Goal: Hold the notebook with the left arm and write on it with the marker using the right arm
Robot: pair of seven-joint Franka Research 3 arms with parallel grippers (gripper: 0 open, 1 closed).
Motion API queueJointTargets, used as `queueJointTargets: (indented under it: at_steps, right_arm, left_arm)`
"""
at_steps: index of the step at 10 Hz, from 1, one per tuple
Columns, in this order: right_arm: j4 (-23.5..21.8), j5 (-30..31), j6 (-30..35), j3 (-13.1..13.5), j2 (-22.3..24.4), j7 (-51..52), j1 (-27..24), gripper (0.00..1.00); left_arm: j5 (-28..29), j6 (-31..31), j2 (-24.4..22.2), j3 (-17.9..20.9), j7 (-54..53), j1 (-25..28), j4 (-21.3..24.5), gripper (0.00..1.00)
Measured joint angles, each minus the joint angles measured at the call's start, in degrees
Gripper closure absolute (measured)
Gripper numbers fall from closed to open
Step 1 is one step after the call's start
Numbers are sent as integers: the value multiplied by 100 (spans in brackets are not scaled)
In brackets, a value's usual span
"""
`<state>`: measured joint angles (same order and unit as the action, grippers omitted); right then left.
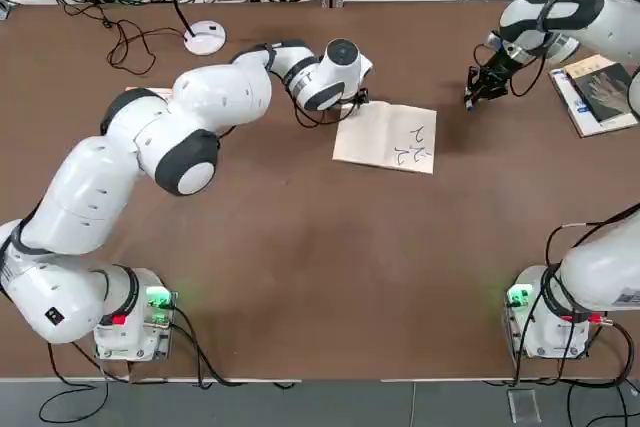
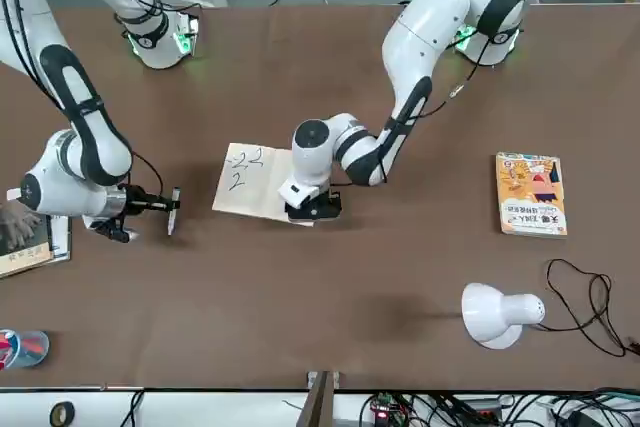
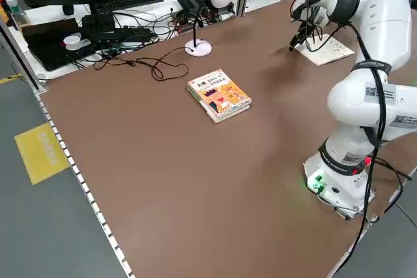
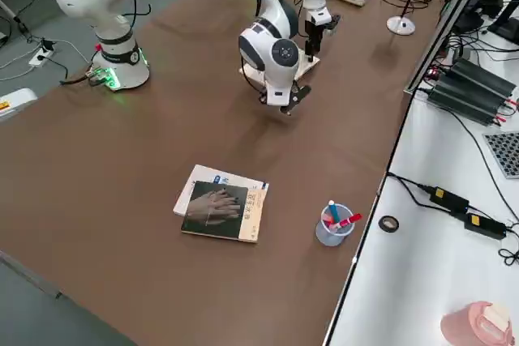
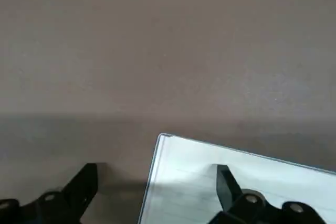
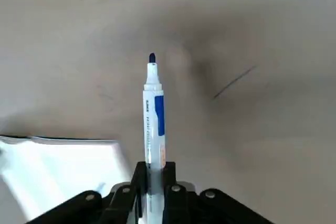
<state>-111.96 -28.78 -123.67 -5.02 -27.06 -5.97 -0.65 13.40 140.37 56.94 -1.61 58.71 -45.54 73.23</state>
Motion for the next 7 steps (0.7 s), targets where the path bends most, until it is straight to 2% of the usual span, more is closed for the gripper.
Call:
queueJointTargets:
  at_steps: [3,7]
  right_arm:
    - [193,-315,361,-10,50,-747,114,83]
    - [208,-1022,633,-13,148,-1166,239,83]
  left_arm:
    - [0,0,0,0,0,0,0,0]
    - [0,0,0,0,0,0,0,0]
